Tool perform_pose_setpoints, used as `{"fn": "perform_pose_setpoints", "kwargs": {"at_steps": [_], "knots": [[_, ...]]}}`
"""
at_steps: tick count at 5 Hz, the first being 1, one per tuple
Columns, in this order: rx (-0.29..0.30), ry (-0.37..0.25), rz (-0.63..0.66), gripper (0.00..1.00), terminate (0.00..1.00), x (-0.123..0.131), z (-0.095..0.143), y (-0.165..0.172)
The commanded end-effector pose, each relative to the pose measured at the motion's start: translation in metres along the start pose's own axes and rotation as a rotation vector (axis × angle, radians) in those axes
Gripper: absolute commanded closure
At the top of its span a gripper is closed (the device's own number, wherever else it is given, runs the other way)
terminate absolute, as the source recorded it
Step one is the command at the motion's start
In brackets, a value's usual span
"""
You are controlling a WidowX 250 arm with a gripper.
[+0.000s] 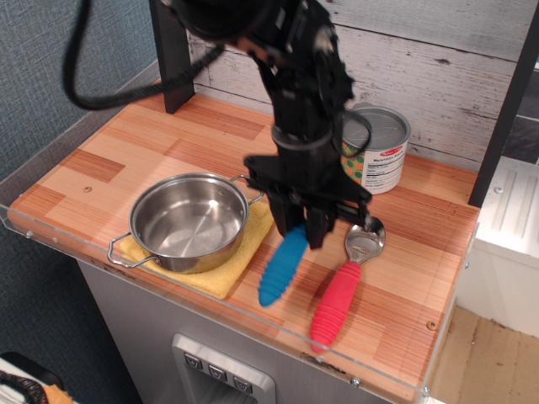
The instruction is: Move the blue fork from the right of the pan to the left side.
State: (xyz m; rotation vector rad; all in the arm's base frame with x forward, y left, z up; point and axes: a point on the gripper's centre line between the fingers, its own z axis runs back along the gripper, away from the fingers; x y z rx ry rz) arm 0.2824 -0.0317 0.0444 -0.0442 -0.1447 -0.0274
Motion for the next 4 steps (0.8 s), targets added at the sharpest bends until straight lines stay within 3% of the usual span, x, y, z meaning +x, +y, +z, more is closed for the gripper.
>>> {"fn": "perform_pose_setpoints", "kwargs": {"at_steps": [1, 3, 4], "knots": [[0.008, -0.021, 0.046, 1.0, 0.0, 0.018, 0.028, 0.036], [0.016, -0.029, 0.156, 1.0, 0.0, 0.007, 0.048, 0.089], [0.111, -0.003, 0.156, 1.0, 0.0, 0.004, 0.044, 0.111]]}}
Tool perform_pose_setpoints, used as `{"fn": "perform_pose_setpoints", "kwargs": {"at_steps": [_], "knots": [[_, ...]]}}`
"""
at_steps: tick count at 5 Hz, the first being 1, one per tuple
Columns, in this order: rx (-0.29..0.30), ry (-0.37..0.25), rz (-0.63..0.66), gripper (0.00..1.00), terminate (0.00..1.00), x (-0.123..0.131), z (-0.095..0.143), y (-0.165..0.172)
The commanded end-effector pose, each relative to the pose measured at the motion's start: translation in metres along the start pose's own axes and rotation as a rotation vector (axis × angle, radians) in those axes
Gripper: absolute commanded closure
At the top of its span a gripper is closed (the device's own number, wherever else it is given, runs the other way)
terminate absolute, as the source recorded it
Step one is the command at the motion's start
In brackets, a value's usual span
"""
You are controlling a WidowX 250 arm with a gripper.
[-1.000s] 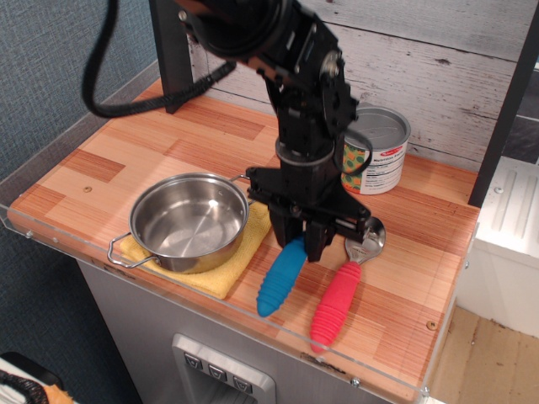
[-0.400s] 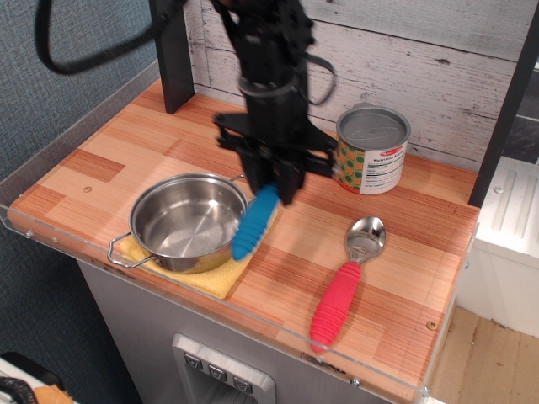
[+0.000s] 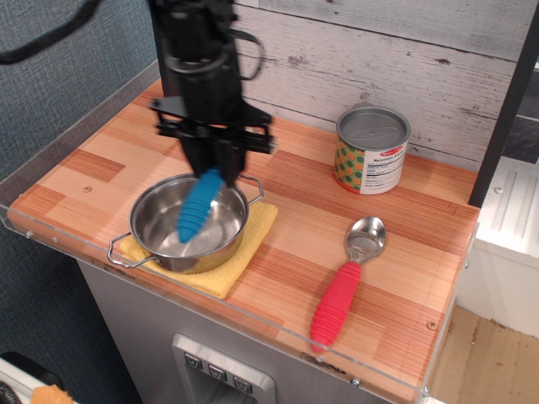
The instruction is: Move the blue fork from the right of the pan to the left side.
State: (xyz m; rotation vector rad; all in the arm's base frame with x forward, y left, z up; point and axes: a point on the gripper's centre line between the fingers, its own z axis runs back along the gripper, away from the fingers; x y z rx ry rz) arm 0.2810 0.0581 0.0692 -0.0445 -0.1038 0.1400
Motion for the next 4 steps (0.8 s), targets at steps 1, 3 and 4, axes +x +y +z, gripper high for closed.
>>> {"fn": "perform_pose_setpoints", "kwargs": {"at_steps": [1, 3, 4], "knots": [[0.172, -0.042, -0.039, 1.0, 0.0, 0.011, 0.013, 0.039], [0.212, -0.044, -0.088, 1.0, 0.0, 0.026, 0.004, 0.068], [0.196, -0.056, -0.131, 1.0, 0.0, 0.026, -0.002, 0.083]]}}
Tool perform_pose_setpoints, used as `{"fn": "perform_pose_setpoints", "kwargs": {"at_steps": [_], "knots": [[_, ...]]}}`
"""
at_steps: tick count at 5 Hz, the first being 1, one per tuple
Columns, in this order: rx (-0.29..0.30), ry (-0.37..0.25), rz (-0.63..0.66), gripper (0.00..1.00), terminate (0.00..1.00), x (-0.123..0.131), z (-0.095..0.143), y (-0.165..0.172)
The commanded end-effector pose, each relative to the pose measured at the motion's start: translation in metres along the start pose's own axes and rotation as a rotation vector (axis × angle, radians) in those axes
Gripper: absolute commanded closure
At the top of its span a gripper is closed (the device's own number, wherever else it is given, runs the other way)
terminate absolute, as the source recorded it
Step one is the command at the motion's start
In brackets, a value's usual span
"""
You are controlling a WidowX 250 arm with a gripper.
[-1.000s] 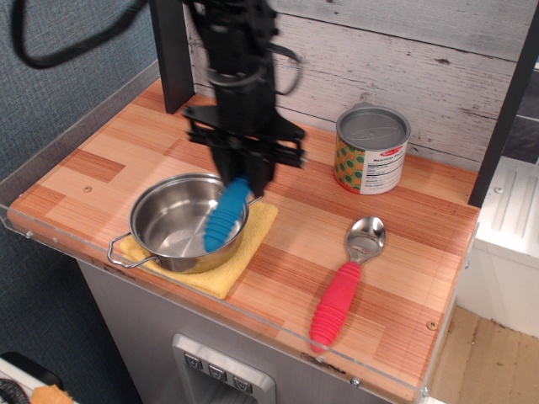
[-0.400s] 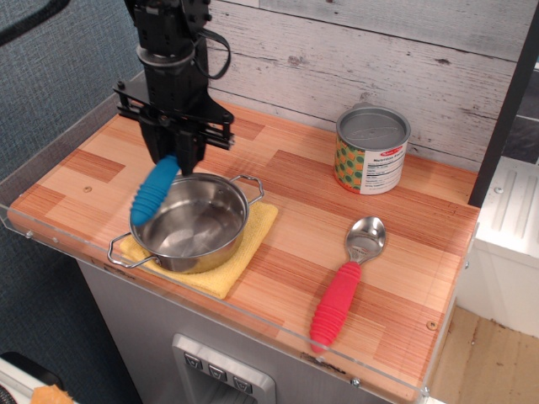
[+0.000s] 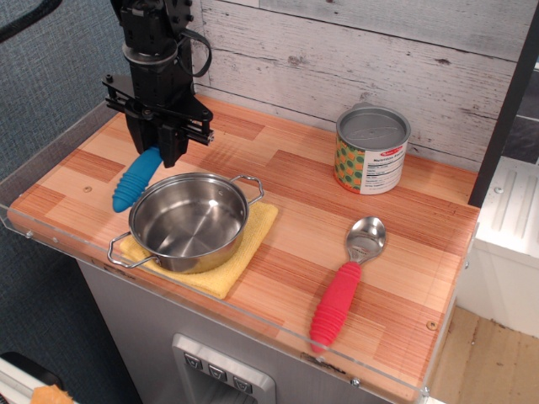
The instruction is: Move the blue fork from the right of the pan to the left side.
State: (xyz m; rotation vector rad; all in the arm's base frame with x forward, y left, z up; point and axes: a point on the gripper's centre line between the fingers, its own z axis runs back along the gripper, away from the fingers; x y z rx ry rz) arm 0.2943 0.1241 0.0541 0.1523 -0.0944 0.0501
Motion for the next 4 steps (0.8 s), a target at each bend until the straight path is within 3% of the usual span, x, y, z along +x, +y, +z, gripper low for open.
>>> {"fn": "perform_pose_setpoints", "kwargs": {"at_steps": [1, 4], "knots": [[-0.016, -0.062, -0.059, 1.0, 0.0, 0.0, 0.002, 0.029], [-0.021, -0.075, -0.073, 1.0, 0.0, 0.0, -0.016, 0.033]]}}
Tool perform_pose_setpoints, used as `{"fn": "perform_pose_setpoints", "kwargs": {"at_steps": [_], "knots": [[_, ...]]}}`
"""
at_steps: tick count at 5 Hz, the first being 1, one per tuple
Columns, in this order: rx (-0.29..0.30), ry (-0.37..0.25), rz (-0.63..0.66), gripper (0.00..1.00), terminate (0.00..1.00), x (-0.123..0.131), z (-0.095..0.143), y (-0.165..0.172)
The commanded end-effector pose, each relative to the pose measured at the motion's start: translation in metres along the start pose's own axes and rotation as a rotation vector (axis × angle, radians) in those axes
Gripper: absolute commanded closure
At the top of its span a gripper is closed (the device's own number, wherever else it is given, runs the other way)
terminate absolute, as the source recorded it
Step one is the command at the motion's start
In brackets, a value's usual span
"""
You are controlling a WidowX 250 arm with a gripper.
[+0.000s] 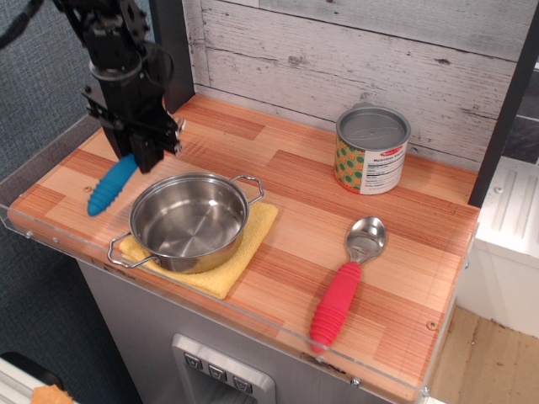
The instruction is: Move the blue fork from the right of the pan to the left side.
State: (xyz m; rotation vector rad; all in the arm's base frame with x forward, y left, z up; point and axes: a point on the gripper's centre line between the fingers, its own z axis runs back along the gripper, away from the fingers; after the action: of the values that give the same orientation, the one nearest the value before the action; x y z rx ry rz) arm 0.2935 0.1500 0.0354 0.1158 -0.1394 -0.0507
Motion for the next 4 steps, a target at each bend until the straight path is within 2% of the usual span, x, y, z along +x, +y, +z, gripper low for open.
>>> {"fn": "perform_pose_setpoints", "kwargs": {"at_steps": [1, 4], "knots": [[0.014, -0.011, 0.026, 1.0, 0.0, -0.003, 0.0, 0.011], [0.003, -0.018, 0.031, 1.0, 0.0, -0.013, -0.002, 0.018]]}}
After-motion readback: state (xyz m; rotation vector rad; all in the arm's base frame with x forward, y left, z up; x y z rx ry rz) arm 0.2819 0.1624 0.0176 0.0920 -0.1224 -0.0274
